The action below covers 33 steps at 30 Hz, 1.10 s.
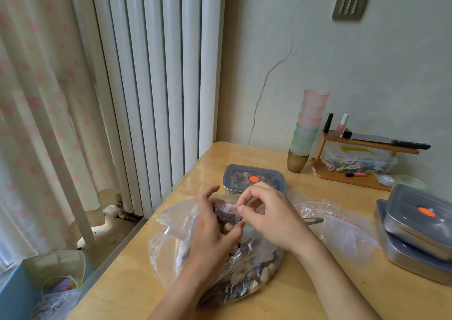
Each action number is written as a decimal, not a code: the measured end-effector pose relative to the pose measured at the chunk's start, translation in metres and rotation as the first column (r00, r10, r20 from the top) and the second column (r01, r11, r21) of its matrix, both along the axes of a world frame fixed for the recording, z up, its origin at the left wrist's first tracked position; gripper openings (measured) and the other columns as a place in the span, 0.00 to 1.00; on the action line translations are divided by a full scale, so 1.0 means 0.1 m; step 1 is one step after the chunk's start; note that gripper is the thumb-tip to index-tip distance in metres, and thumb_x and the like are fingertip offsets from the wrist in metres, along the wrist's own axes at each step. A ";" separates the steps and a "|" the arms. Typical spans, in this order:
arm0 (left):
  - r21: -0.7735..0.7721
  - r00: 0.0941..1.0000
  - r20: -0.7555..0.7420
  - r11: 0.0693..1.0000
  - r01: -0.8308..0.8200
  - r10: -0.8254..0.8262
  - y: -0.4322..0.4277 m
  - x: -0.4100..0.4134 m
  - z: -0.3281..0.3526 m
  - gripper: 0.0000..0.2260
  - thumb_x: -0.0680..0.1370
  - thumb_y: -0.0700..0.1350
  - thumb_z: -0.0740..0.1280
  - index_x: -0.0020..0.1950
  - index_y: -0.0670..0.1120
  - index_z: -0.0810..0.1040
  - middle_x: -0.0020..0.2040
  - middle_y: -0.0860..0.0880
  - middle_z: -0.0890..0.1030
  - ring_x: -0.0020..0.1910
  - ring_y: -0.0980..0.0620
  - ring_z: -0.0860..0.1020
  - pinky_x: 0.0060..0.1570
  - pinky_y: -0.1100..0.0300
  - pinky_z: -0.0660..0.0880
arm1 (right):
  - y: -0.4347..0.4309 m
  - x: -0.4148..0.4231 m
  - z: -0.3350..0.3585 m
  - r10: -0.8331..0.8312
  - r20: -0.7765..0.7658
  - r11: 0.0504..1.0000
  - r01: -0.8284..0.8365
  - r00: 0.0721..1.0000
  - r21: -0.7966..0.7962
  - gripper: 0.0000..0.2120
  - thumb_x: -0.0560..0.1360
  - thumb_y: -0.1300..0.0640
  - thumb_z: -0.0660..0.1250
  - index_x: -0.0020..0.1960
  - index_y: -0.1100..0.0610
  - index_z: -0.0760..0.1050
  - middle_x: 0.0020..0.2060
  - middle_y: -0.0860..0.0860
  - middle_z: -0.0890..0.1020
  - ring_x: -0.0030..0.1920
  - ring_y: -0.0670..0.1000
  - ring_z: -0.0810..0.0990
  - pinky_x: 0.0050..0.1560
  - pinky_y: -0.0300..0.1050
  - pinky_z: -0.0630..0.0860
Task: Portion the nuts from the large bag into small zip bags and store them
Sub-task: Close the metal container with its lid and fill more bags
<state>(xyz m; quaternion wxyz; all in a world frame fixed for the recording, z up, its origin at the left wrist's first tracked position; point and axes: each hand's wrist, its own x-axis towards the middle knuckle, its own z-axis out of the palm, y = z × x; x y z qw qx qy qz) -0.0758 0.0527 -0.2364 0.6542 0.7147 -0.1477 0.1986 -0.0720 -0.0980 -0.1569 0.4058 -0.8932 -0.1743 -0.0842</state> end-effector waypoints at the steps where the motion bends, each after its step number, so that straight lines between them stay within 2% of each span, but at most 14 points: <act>1: 0.002 1.000 0.000 1.000 -0.007 0.007 0.00 0.01 -0.01 0.36 0.73 0.33 0.74 0.71 0.60 0.62 0.47 0.56 0.76 0.30 0.56 0.73 0.33 0.63 0.73 | 0.01 -0.01 -0.01 0.004 0.010 1.000 -0.004 1.000 0.000 0.05 0.77 0.54 0.72 0.43 0.48 0.79 0.49 0.43 0.78 0.45 0.45 0.79 0.47 0.35 0.73; 4: 0.021 1.000 0.003 0.999 -0.028 0.028 0.01 0.03 -0.04 0.37 0.73 0.34 0.74 0.72 0.61 0.60 0.48 0.53 0.76 0.35 0.55 0.76 0.37 0.62 0.75 | 0.03 -0.03 -0.03 0.060 -0.033 0.993 -0.063 0.998 -0.102 0.06 0.75 0.45 0.74 0.46 0.46 0.80 0.54 0.40 0.75 0.48 0.43 0.77 0.47 0.32 0.72; 6: 0.021 1.000 0.005 0.999 -0.024 0.024 0.00 0.03 -0.04 0.37 0.73 0.34 0.73 0.71 0.62 0.60 0.49 0.51 0.75 0.35 0.55 0.75 0.38 0.61 0.75 | 0.02 -0.01 -0.04 0.061 -0.020 0.989 -0.063 0.998 -0.136 0.05 0.75 0.46 0.75 0.45 0.45 0.80 0.55 0.39 0.75 0.48 0.43 0.77 0.47 0.32 0.71; 9: 0.004 1.000 0.014 1.000 -0.013 0.013 -0.01 0.02 -0.04 0.35 0.74 0.34 0.72 0.71 0.61 0.60 0.48 0.49 0.76 0.33 0.52 0.75 0.36 0.61 0.76 | 0.02 0.02 -0.05 0.042 0.027 0.999 -0.041 0.999 -0.025 0.05 0.76 0.51 0.75 0.42 0.47 0.82 0.52 0.42 0.79 0.47 0.44 0.80 0.47 0.34 0.73; 12: 0.016 1.000 0.015 1.000 -0.021 0.020 0.01 0.03 -0.04 0.36 0.74 0.35 0.74 0.72 0.60 0.60 0.47 0.50 0.76 0.31 0.51 0.74 0.33 0.60 0.75 | 0.05 0.02 -0.05 0.009 0.061 0.995 -0.014 0.998 0.096 0.05 0.79 0.53 0.72 0.43 0.49 0.82 0.49 0.44 0.80 0.48 0.44 0.81 0.49 0.34 0.75; 14: 0.026 0.999 0.022 0.999 -0.036 0.035 0.01 0.04 -0.05 0.36 0.74 0.36 0.74 0.71 0.61 0.60 0.46 0.52 0.76 0.30 0.53 0.73 0.33 0.58 0.75 | 0.04 0.02 -0.05 0.015 0.040 0.998 -0.018 0.999 0.059 0.05 0.78 0.50 0.73 0.44 0.48 0.82 0.49 0.43 0.79 0.48 0.43 0.80 0.48 0.34 0.76; 17: 0.024 0.999 0.035 0.999 -0.038 0.037 0.01 0.04 -0.05 0.35 0.74 0.37 0.74 0.71 0.61 0.60 0.46 0.53 0.76 0.32 0.52 0.75 0.34 0.56 0.77 | -0.04 0.05 -0.07 0.043 -0.010 0.998 -0.044 0.999 -0.050 0.06 0.75 0.47 0.75 0.42 0.47 0.82 0.48 0.42 0.81 0.48 0.43 0.82 0.51 0.44 0.80; 19: 0.031 0.999 0.031 0.999 -0.030 0.029 0.02 0.05 -0.05 0.35 0.74 0.37 0.75 0.71 0.61 0.60 0.45 0.52 0.76 0.33 0.50 0.76 0.35 0.53 0.78 | -0.11 0.07 -0.04 0.016 -0.006 1.000 -0.016 1.000 -0.020 0.06 0.76 0.50 0.75 0.42 0.48 0.82 0.42 0.44 0.84 0.44 0.44 0.84 0.52 0.52 0.82; 21: 0.047 0.999 0.037 0.998 -0.038 0.036 0.03 0.05 -0.05 0.36 0.74 0.38 0.75 0.71 0.62 0.60 0.45 0.53 0.76 0.32 0.53 0.75 0.35 0.58 0.76 | -0.16 0.08 -0.01 0.003 -0.009 0.996 -0.002 1.000 0.085 0.06 0.78 0.54 0.74 0.43 0.49 0.81 0.38 0.47 0.85 0.41 0.47 0.85 0.52 0.56 0.82; 23: 0.046 0.999 0.036 0.998 -0.036 0.035 0.03 0.04 -0.05 0.36 0.74 0.38 0.75 0.71 0.62 0.60 0.44 0.52 0.76 0.32 0.51 0.75 0.35 0.57 0.76 | -0.18 0.08 0.02 0.051 -0.014 0.993 -0.049 0.999 0.110 0.05 0.79 0.54 0.73 0.45 0.48 0.81 0.41 0.47 0.85 0.43 0.47 0.85 0.53 0.54 0.82; 26: 0.049 0.999 0.036 0.998 -0.038 0.037 0.03 0.05 -0.06 0.35 0.74 0.40 0.75 0.71 0.62 0.60 0.45 0.53 0.76 0.35 0.47 0.77 0.36 0.50 0.78 | -0.16 0.06 0.00 0.149 -0.067 0.987 -0.153 0.987 -0.051 0.03 0.76 0.50 0.76 0.47 0.44 0.82 0.50 0.42 0.82 0.50 0.44 0.83 0.54 0.48 0.81; 29: 0.062 0.999 0.032 0.998 -0.028 0.026 0.03 0.04 -0.05 0.35 0.74 0.41 0.75 0.71 0.63 0.60 0.45 0.53 0.77 0.35 0.46 0.78 0.37 0.47 0.79 | -0.18 0.07 -0.01 0.106 -0.038 0.991 -0.108 0.994 -0.076 0.03 0.76 0.54 0.75 0.45 0.46 0.84 0.48 0.43 0.82 0.49 0.42 0.83 0.56 0.49 0.80; 33: 0.076 0.999 0.032 0.997 -0.010 0.007 0.03 0.03 -0.05 0.36 0.74 0.38 0.75 0.70 0.64 0.60 0.46 0.53 0.77 0.33 0.46 0.76 0.36 0.50 0.77 | -0.19 0.10 -0.02 0.095 0.008 0.994 -0.094 0.995 -0.059 0.07 0.80 0.57 0.70 0.46 0.49 0.84 0.46 0.43 0.83 0.49 0.44 0.82 0.55 0.49 0.80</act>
